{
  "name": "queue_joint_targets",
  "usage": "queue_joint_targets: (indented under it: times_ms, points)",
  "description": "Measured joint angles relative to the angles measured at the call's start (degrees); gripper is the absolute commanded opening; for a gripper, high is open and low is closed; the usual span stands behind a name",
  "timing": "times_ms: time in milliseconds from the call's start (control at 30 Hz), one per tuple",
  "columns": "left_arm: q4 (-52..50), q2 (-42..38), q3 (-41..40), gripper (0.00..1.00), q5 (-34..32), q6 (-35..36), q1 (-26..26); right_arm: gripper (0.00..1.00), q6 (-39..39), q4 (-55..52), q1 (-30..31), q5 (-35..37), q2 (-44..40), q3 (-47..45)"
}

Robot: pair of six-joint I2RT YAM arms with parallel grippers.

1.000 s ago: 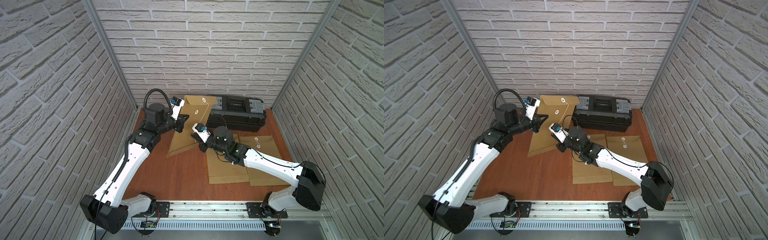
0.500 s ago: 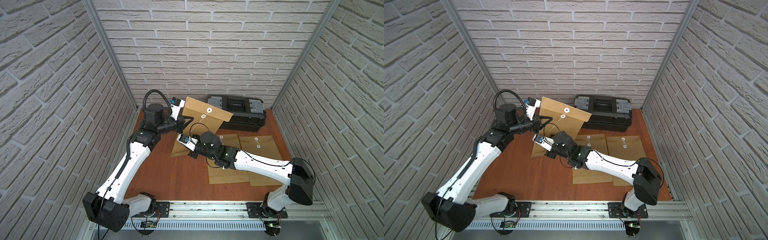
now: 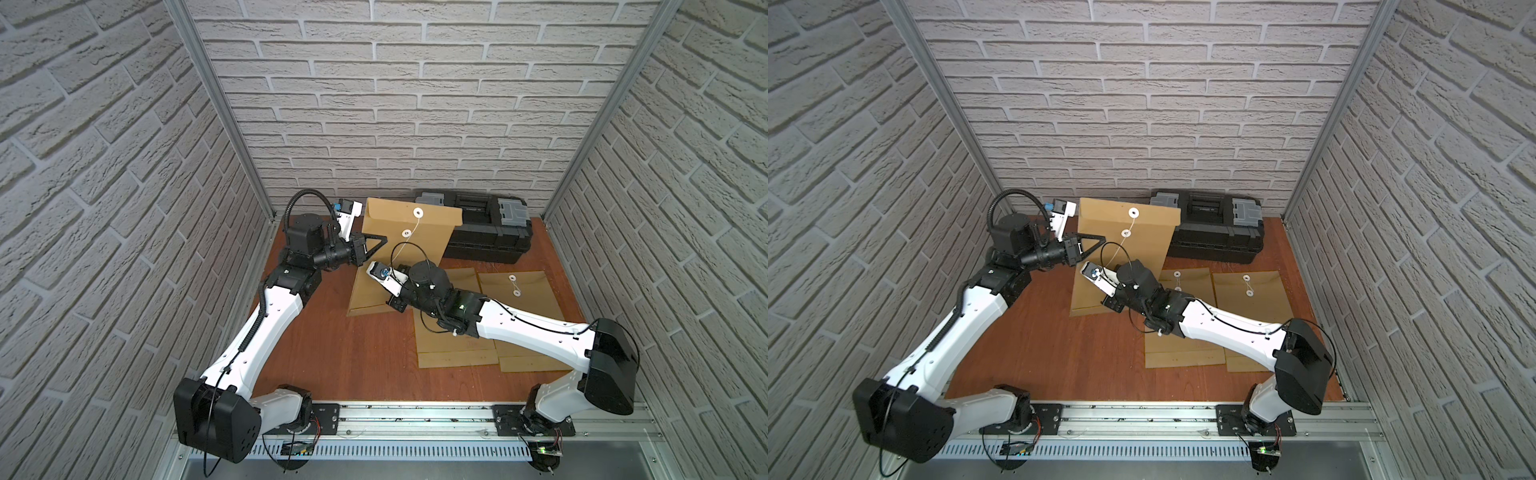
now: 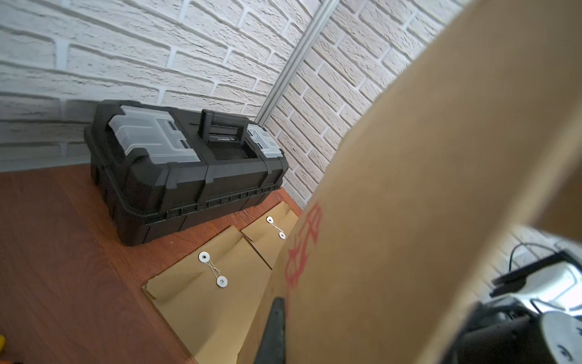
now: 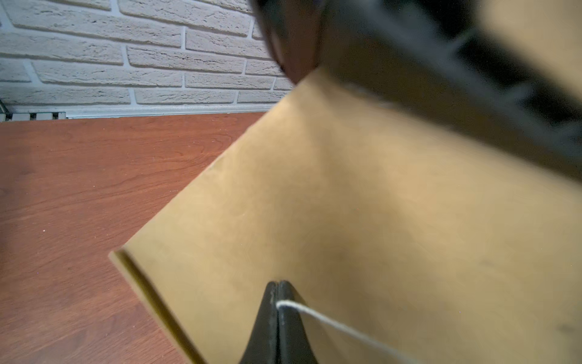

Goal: Close the mouth of the file bag
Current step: Close the file bag.

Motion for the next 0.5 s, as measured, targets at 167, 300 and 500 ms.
queue_joint_targets:
  times_ms: [167, 300, 500]
  points:
    - [9.27, 1.18, -5.73, 0.0, -1.25, -10.69, 1.25, 0.03, 4.44, -1.16, -0.33, 0.81, -3.72, -2.58]
    - [16.33, 2.16, -7.89, 0.0, -2.14, -17.33, 1.25, 0.03, 7.43, -1.68, -0.79, 1.4, -6.01, -4.81]
    - [21.22, 2.8, -9.11, 0.0, -2.67, -21.31, 1.2, 0.03, 8.61, -1.99, -0.13, 1.86, -6.29, -5.14]
